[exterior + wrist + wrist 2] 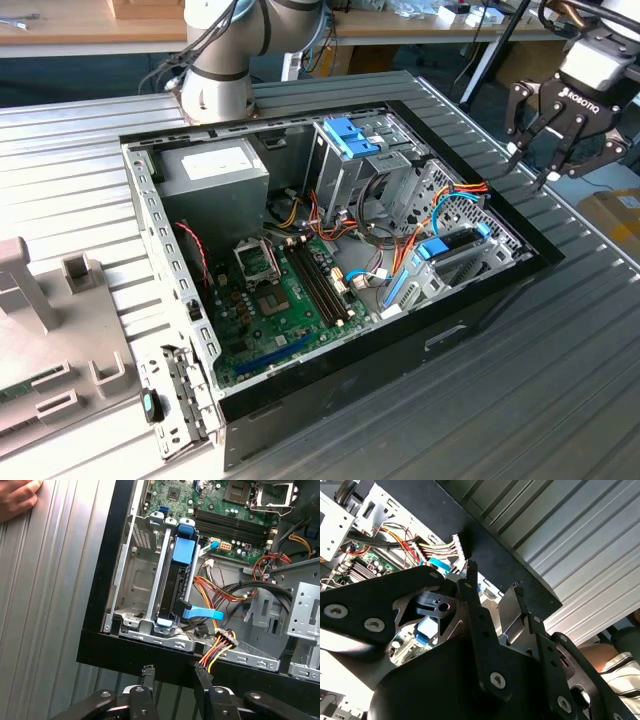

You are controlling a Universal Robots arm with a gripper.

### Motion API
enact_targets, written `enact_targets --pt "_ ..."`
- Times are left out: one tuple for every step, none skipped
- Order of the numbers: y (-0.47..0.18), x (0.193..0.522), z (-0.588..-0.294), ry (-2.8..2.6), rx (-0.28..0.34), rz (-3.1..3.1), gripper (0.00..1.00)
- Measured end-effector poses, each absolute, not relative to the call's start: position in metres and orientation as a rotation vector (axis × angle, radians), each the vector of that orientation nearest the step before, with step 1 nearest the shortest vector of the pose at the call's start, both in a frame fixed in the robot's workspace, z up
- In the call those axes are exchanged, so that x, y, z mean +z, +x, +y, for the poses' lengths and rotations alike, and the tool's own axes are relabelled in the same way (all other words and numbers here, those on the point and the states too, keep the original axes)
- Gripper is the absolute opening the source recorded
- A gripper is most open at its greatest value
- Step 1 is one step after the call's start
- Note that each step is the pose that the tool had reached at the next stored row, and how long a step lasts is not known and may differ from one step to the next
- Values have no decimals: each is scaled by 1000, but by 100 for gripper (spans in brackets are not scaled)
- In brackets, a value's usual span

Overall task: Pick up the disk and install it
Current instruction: 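Insert the first disk wire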

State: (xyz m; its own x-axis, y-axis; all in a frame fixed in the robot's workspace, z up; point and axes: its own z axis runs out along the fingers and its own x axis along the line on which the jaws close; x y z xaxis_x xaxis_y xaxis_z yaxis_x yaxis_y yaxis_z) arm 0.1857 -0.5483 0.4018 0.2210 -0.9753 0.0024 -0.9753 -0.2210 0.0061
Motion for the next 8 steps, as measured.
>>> enact_targets --pt "186 402 -548 2450 -3 -1957 44" --pt "186 402 -548 2450 -3 -1956 44" --pt "187 402 -546 2453 -3 -1953 44" --pt "189 402 -545 2458 -3 -1947 44" --pt "191 402 -544 2466 -3 -1936 44" --pt "196 402 -543 2470 -3 -1931 44" --pt "200 401 -543 2472 -3 -1929 44" --pt "201 401 -543 2473 -3 -1927 44"
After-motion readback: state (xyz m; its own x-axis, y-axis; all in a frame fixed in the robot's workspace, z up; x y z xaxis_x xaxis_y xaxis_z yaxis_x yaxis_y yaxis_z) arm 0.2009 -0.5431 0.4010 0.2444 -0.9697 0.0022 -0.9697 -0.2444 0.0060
